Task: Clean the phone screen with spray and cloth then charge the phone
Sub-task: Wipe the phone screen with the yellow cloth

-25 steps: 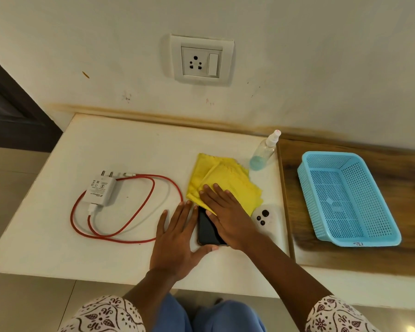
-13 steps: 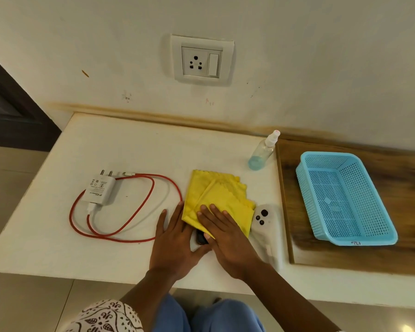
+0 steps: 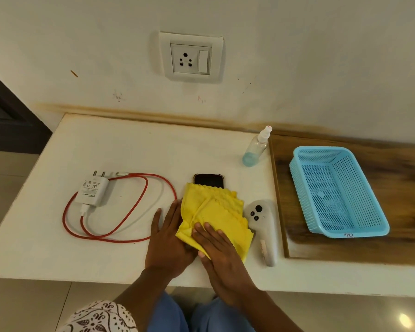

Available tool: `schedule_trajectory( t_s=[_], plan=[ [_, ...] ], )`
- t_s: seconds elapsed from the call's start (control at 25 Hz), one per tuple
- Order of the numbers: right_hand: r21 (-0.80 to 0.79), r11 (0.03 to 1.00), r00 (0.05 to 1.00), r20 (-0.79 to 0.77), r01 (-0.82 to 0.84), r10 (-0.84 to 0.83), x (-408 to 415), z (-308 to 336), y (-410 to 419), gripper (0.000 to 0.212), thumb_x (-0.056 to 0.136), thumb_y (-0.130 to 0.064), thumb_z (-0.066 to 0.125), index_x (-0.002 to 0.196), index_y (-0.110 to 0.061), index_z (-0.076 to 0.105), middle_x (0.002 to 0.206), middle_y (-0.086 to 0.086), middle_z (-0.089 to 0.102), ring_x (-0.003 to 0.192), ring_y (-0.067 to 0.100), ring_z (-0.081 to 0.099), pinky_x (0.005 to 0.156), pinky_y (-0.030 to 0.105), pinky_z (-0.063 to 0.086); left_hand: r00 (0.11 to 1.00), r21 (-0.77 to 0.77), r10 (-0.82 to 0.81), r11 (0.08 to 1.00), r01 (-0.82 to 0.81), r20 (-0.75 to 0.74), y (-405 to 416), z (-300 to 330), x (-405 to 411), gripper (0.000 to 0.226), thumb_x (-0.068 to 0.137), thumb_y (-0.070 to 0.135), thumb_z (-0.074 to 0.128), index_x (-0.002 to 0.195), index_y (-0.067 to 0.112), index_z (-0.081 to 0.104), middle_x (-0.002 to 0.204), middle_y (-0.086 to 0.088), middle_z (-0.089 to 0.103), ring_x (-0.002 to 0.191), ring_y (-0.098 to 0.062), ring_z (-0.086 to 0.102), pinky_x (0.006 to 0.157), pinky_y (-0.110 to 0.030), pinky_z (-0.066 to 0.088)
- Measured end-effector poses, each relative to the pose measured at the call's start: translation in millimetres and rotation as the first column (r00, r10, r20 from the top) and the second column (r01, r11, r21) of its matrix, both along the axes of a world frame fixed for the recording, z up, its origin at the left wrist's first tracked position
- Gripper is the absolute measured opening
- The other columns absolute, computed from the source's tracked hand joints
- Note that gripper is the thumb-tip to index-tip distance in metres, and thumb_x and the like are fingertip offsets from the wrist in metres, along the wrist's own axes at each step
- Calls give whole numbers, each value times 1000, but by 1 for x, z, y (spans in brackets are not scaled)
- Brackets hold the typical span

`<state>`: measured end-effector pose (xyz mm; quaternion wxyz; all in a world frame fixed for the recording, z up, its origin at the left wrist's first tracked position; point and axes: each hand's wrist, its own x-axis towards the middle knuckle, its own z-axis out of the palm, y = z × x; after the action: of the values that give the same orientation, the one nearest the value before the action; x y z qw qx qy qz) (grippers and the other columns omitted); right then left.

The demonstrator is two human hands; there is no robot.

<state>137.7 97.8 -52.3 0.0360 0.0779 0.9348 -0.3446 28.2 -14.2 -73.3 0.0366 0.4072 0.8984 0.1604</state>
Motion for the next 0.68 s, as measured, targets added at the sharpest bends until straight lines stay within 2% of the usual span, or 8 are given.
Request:
schedule_trajectory(
  t_s=[0.16,0.32,0.4,0.48,0.52,0.56,0.64,0.68],
  plan=[
    [-153,985,995,55,86,-79,13,15,-13,42,98,-31,28,138,-37,16,150,-21,17,139,-9,2,117,16,-2,1000,-72,-2,997,4,19,0,4,0,84,88,70,15,133,7,48,139,-20,46,128,-37,43,109,-46,12],
    [-347,905,967,152,245,-204,36,33,-25,39,96,-29,35,127,-50,23,135,-40,16,125,-30,1,100,-5,-4,1000,-144,-22,989,23,8,-1,4,-1,87,88,70,11,138,6,41,144,-19,39,133,-35,36,110,-47,10],
    [-409,816,913,206,408,-353,46,41,-38,41,94,-23,44,120,-52,32,132,-39,16,123,-31,1,93,-11,-3,1000,-177,-12,984,12,0,-1,3,-1,87,89,67,7,138,4,42,145,-18,38,134,-34,35,112,-51,15],
    [-467,590,744,287,659,-603,56,48,-48,41,89,-9,56,112,-42,49,136,-23,29,126,-10,24,88,-14,12,1000,-179,-2,984,4,9,-1,4,0,84,91,62,5,137,3,43,144,-18,40,133,-34,37,110,-53,22],
    [-513,451,657,351,731,-667,59,53,-48,35,86,-5,59,109,-31,58,135,-11,41,121,2,37,81,-14,22,1000,-167,3,986,0,18,-1,4,0,83,92,61,4,137,3,42,145,-18,39,134,-34,36,111,-52,20],
    [-553,366,629,419,748,-655,60,63,-42,29,86,-5,58,111,-19,62,132,-2,50,116,7,43,75,-12,29,1000,-147,10,989,-7,22,-1,4,0,84,91,62,4,138,4,41,146,-17,37,135,-33,34,113,-50,14],
    [-700,211,672,486,682,-558,65,81,-19,34,89,-12,54,122,-4,55,131,6,52,117,15,46,92,5,38,999,-91,23,996,-19,42,-1,1,0,86,88,68,7,141,7,36,150,-13,29,138,-30,26,113,-46,7],
    [-738,84,652,531,670,-541,61,89,-5,40,89,-17,52,126,-1,51,132,12,53,120,23,49,104,25,38,998,-74,25,997,-21,50,-1,-1,-1,85,87,70,13,142,8,33,151,-11,25,140,-28,23,115,-47,9]
  ],
)
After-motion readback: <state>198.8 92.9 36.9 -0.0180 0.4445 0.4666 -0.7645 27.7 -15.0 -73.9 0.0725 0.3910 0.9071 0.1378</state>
